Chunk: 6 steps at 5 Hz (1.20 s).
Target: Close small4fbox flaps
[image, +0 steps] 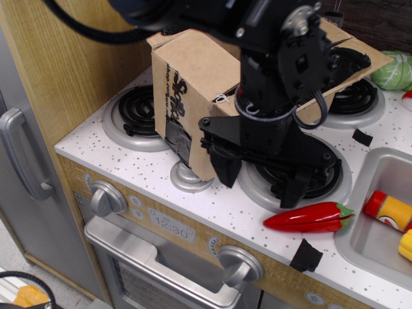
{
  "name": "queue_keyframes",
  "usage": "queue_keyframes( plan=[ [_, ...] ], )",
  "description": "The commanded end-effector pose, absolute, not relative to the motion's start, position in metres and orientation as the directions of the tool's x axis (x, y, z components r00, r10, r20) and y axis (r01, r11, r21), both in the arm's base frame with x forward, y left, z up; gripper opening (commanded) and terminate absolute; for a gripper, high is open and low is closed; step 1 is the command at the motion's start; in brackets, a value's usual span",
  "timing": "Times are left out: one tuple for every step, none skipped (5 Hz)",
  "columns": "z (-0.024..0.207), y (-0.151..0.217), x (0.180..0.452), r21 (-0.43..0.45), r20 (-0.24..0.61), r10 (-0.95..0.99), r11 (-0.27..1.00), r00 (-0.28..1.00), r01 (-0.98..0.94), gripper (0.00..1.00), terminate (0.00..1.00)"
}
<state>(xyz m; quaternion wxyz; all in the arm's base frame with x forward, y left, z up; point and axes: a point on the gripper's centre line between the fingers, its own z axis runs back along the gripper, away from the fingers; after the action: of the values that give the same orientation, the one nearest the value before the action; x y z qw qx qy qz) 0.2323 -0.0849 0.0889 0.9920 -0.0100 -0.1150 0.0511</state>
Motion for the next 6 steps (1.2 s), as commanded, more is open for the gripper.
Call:
queue_keyframes(
  plan=[
    [0.091,-0.092,0.252,-0.053,0.274,0.059,0.998,0.96,-0.046,1.0,0.0],
    [0.1,-0.094,0.257,-0.026,0.265,0.022,1.0,0.964,-0.016,1.0,0.0],
    [0.12,-0.092,0.264,0.035,0.274,-0.037,0.999,0.961,0.028,1.0,0.0],
    [0.136,-0.085,0.274,0.1,0.266,-0.101,0.992,0.959,0.077,1.0,0.0],
    [0.15,-0.076,0.28,0.146,0.244,-0.131,0.984,0.961,0.097,1.0,0.0],
    [0.158,-0.07,0.283,0.214,0.241,-0.167,0.97,0.956,0.116,1.0,0.0]
  ],
)
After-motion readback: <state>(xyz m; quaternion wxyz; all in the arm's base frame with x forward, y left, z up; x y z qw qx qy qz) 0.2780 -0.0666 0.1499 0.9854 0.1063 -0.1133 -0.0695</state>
